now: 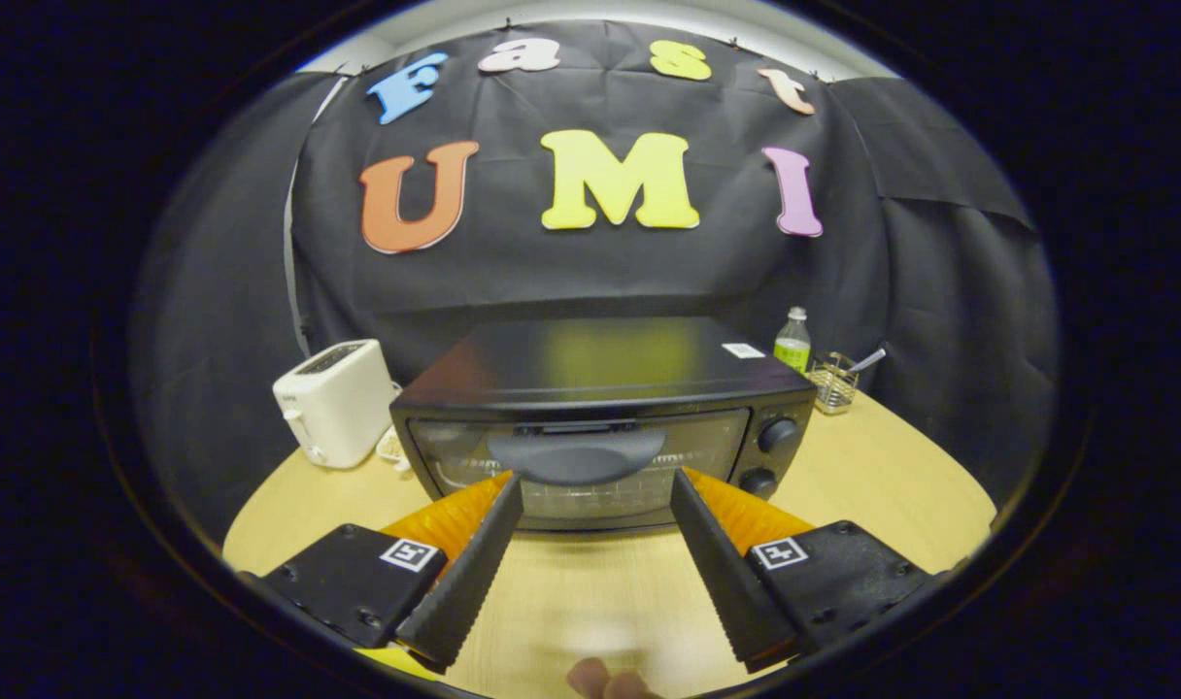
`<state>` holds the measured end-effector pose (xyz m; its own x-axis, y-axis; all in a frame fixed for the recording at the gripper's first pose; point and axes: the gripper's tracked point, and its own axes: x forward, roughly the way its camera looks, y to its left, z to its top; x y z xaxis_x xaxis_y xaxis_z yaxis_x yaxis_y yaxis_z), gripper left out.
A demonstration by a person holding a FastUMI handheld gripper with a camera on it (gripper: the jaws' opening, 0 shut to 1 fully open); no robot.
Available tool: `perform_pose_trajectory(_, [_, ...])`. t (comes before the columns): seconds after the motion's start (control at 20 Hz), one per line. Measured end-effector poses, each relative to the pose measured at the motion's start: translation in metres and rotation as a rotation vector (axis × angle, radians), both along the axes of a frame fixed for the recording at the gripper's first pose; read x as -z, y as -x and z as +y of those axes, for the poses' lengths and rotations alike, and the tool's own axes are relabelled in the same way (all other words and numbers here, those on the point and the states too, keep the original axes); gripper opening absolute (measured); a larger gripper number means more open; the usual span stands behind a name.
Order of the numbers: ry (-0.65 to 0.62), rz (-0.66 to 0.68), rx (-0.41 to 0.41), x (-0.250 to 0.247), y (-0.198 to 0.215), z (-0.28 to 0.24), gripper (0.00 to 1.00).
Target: Open the toaster oven, put the food inside, and close the toaster oven door.
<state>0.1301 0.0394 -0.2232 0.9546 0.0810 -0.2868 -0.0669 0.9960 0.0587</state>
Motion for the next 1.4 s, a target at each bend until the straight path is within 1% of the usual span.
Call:
perform_pose_trajectory(0.15, [0.008,-0.057,0.022,-0.040,0.012,-0.016,1.00])
perform_pose_trajectory(0.35, [0.006,-0.132,0.002,-0.100,0.047,-0.026,1.00])
perform_pose_trajectory(0.55, [-0.005,-0.220,-0.004,-0.162,0.098,-0.032,1.00])
perform_pose_trajectory(0.65, [0.017,-0.291,-0.024,-0.198,0.125,-0.030,1.00])
perform_pose_trajectory(0.8, [0.019,-0.392,-0.022,-0.238,0.168,-0.033,1.00])
perform_pose_trajectory(0.95, [0.025,-0.437,-0.051,-0.258,0.204,-0.028,1.00])
perform_pose_trajectory(1.05, [0.022,-0.448,-0.071,-0.257,0.222,-0.025,1.00])
perform_pose_trajectory(1.2, [0.005,-0.445,-0.083,-0.242,0.240,-0.026,1.00])
perform_pose_trajectory(1.4, [0.042,-0.430,-0.100,-0.213,0.250,-0.027,1.00])
